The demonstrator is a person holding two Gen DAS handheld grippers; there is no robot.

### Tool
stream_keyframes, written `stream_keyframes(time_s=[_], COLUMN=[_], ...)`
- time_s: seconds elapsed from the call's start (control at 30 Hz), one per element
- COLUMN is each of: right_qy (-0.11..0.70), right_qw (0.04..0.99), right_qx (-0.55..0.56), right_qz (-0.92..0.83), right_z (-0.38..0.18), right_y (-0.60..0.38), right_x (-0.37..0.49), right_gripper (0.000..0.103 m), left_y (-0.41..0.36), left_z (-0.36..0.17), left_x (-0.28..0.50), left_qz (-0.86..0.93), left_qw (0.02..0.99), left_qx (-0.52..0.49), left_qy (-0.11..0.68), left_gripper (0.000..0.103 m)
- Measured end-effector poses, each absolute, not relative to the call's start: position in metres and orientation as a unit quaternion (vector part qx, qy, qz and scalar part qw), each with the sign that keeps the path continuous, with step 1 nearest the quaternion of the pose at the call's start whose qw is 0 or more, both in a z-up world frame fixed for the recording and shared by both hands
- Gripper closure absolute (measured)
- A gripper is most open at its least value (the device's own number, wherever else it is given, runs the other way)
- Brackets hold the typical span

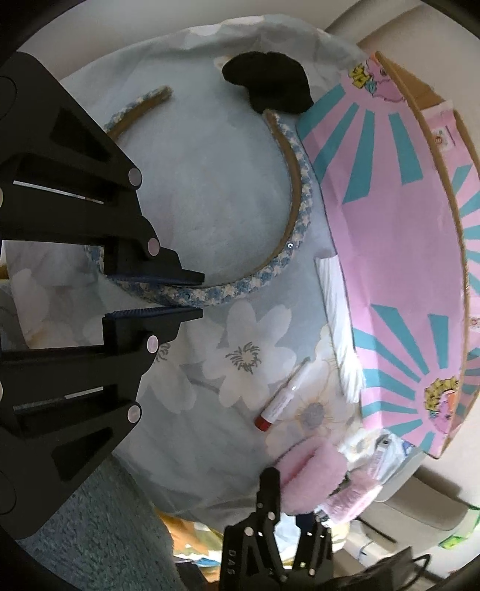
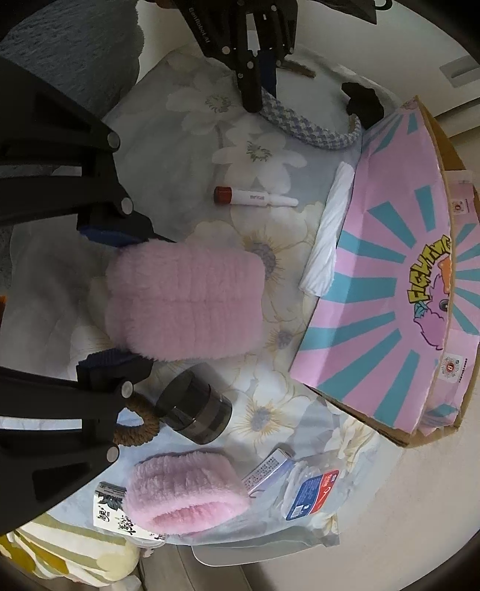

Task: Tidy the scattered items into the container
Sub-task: 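Grasp the braided headband with the left tool while the right tool grasps the pink wristband, then place the headband in the box with the left tool while the right tool drops the wristband in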

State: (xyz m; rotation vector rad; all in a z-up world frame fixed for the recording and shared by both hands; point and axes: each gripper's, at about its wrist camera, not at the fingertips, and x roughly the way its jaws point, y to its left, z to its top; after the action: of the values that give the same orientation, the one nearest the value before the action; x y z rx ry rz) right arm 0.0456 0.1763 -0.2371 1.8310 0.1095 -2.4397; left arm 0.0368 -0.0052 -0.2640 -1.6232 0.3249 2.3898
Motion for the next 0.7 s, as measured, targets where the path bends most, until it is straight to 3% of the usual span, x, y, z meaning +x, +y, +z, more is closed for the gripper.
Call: stream_keyframes(time_s=[0.3, 0.7], right_qy=[0.023, 0.009], right_qw=[0.044, 0.034], right_qx=[0.587, 0.563], right_qz=[-0.808, -0.826], right_z=[-0.227, -0.202], right_y=[0.18, 0.189], right_x=[0.048, 0.052], right_gripper=[0.061, 0.061], left_y=[-0.022, -0.014], left_z=[-0.235, -0.182], left_x=[0.036, 0.039], left_qz=[0.84, 0.861], left_qw=[0.112, 0.135], left_qx=[-0.527, -0.487], left_qy=[0.059, 0.063], left_gripper=[0.094, 0.094])
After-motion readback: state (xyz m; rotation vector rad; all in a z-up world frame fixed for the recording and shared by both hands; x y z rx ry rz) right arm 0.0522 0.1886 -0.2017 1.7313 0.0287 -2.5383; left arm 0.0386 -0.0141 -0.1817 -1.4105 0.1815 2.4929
